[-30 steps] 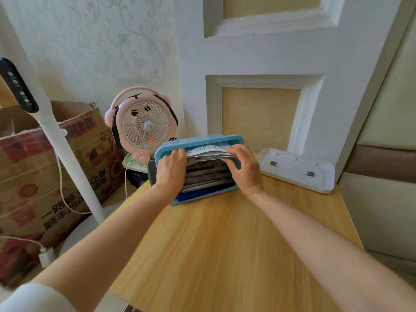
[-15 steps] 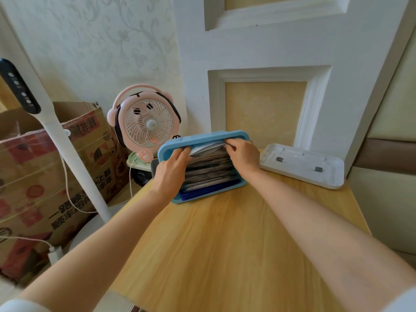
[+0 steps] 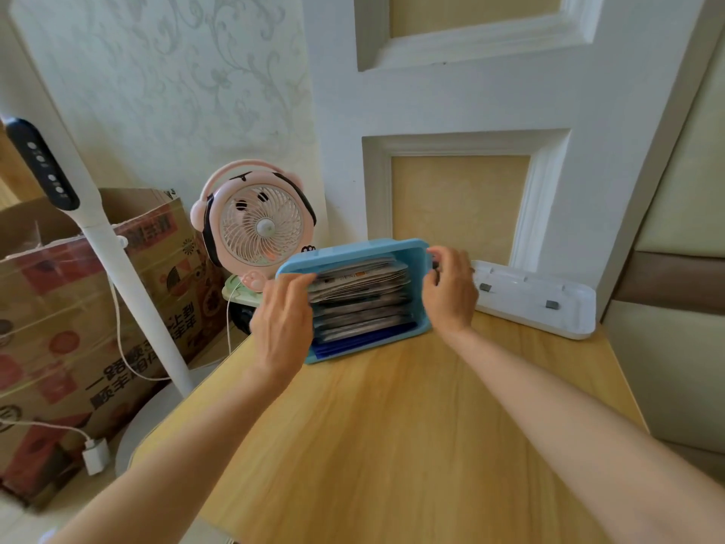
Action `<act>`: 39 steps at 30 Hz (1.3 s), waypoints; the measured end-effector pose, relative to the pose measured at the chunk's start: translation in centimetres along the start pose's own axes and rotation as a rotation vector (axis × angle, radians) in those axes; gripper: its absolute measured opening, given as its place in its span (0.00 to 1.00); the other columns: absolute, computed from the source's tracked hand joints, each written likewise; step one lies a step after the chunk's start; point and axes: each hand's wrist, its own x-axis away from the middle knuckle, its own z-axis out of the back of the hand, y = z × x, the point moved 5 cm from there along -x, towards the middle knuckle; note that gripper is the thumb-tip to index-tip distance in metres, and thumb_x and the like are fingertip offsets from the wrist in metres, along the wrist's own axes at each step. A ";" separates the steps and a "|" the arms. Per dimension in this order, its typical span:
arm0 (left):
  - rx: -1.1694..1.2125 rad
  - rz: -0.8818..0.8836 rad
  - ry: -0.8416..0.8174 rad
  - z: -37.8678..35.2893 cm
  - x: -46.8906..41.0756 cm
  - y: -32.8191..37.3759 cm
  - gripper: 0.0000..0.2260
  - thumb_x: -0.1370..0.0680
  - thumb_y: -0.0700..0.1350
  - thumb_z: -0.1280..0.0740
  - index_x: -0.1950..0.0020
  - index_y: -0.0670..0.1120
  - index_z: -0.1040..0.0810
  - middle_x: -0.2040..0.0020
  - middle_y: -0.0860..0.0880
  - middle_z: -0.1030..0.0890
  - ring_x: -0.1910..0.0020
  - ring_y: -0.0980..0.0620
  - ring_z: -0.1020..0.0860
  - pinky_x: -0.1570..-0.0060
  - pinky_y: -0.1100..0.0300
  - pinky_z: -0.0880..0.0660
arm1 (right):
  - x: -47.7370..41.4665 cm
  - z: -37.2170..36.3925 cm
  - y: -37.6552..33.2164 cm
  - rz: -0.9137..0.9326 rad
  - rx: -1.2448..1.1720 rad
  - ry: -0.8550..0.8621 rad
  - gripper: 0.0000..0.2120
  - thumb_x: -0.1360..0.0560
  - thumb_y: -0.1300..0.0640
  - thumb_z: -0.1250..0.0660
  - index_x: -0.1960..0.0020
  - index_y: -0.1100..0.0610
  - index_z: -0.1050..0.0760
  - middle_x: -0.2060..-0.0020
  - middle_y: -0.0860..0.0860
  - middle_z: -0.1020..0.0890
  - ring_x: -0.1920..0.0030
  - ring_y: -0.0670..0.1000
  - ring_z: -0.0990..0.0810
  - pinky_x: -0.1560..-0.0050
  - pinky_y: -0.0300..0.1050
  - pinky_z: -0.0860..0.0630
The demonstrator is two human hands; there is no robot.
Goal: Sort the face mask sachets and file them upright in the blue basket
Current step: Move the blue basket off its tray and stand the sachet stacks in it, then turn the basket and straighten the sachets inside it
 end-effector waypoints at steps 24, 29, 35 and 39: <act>0.558 0.901 -0.561 6.3 5.4 0.2 0.13 0.23 0.51 0.35 0.59 0.44 0.30 0.67 0.47 0.23 0.73 0.52 0.26 0.78 0.64 0.32 | 5.8 11.5 1.1 -0.527 -0.287 -0.678 0.24 0.33 0.40 0.33 0.60 0.63 0.27 0.66 0.61 0.23 0.65 0.54 0.25 0.61 0.46 0.32; 0.750 0.944 -0.743 7.8 7.6 3.1 0.10 0.22 0.51 0.37 0.48 0.44 0.27 0.63 0.47 0.23 0.69 0.53 0.26 0.72 0.63 0.33 | 8.5 16.2 0.8 -0.687 -0.309 -0.851 0.13 0.25 0.50 0.38 0.52 0.60 0.24 0.62 0.58 0.18 0.63 0.54 0.20 0.64 0.44 0.25; 0.604 0.595 -0.777 9.3 4.7 3.8 0.12 0.22 0.48 0.37 0.41 0.43 0.27 0.53 0.47 0.20 0.56 0.50 0.20 0.61 0.58 0.24 | 8.5 18.8 -0.7 -0.723 -0.352 -0.949 0.15 0.28 0.53 0.35 0.47 0.62 0.25 0.62 0.55 0.19 0.64 0.53 0.20 0.64 0.49 0.21; 0.166 0.103 -0.738 10.1 -2.7 6.1 0.16 0.22 0.56 0.40 0.42 0.45 0.28 0.53 0.47 0.20 0.57 0.48 0.21 0.59 0.54 0.22 | 10.1 19.8 -0.4 -0.804 -0.432 -0.994 0.18 0.27 0.54 0.32 0.40 0.61 0.27 0.51 0.63 0.18 0.56 0.60 0.16 0.61 0.50 0.19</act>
